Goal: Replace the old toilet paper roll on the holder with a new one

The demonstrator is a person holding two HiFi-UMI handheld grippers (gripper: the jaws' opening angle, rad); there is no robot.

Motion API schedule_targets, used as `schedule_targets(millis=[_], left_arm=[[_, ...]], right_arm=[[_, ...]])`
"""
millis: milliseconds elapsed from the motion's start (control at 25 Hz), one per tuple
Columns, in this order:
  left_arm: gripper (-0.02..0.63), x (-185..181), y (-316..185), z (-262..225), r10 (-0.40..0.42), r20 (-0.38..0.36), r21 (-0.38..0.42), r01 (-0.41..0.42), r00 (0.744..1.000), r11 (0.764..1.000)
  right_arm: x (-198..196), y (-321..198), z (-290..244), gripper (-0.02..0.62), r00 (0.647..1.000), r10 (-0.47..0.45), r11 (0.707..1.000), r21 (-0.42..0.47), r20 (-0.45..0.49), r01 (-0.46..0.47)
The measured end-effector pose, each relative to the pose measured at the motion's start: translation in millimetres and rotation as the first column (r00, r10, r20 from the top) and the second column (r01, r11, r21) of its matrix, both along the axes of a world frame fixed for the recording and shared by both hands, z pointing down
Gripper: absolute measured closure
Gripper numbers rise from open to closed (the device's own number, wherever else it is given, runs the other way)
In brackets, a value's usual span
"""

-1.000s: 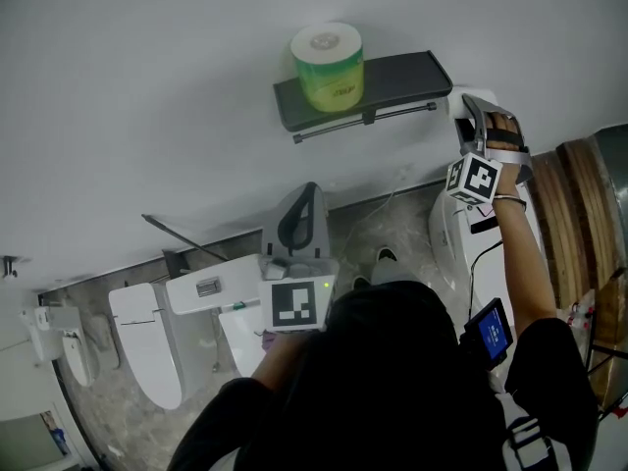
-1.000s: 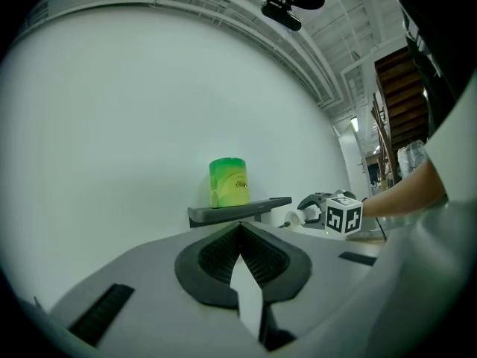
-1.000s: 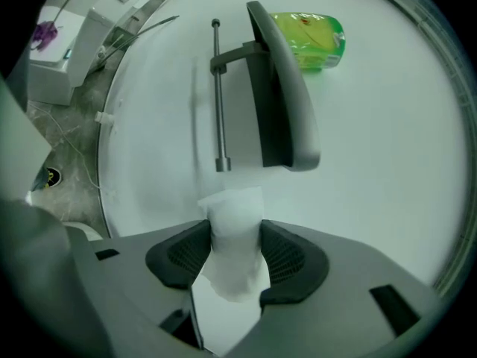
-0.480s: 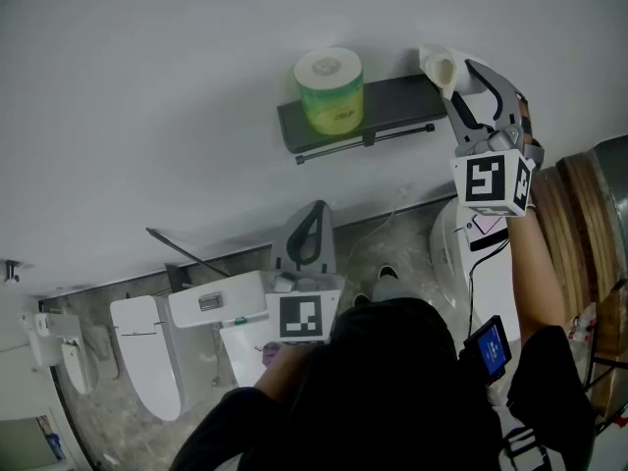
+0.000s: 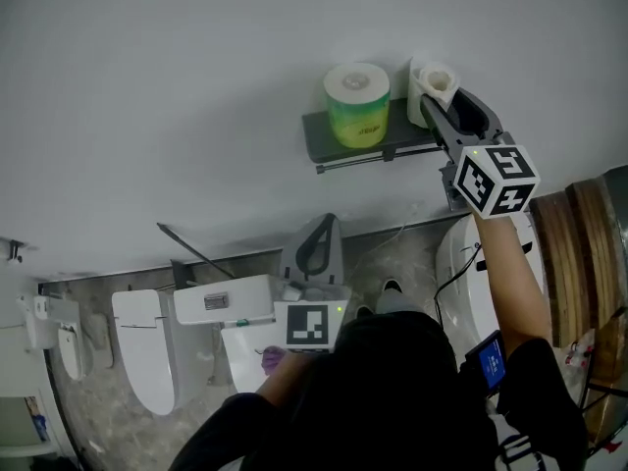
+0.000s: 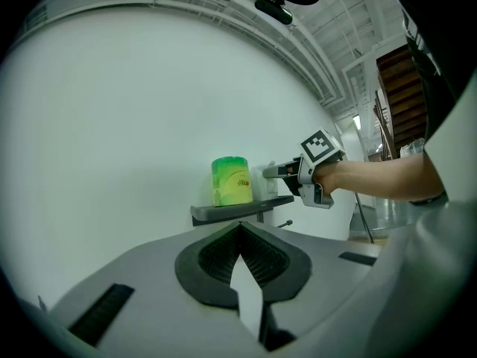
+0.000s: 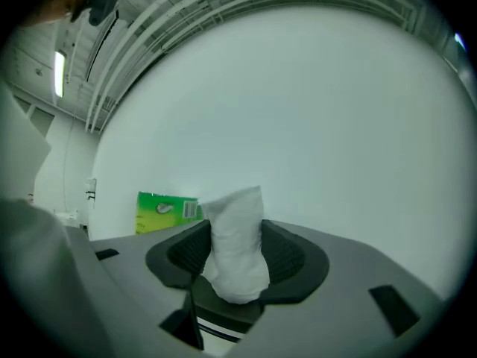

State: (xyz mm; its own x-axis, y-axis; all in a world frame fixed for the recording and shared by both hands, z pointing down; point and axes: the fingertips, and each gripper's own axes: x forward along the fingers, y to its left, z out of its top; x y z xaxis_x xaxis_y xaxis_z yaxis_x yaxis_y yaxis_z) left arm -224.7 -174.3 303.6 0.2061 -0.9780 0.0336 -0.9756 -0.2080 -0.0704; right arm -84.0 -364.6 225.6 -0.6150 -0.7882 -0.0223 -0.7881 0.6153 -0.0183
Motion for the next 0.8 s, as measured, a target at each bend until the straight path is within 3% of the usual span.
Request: schedule_targets(millis=[320,640,800], left_arm=[[0.592,-3.9,0.7,0.1,0.003,0.012,0.0,-0.004,1.0,1.0],[0.592,0.2,-4.1,-1.2,0.022,0.024,0.002,-0.022,0.999,1.0],[0.592,2.4,-6.0,-0.4,0.026,0.022,0.001,-0.026,0.999,1.0]], right_arm=[[-2.9,-0.4,3.3,0.374,1.0,0.014,1.0,0.008,-0.026,-0.014],[-8.2,20.8,-13.1,0.323,0.993,0.012,0.993,0.122,-0.114,0.002],[-5.9,37.4,-21.9,0.311,0.995,0.008,0.989,0.146,-0.1,0.007]])
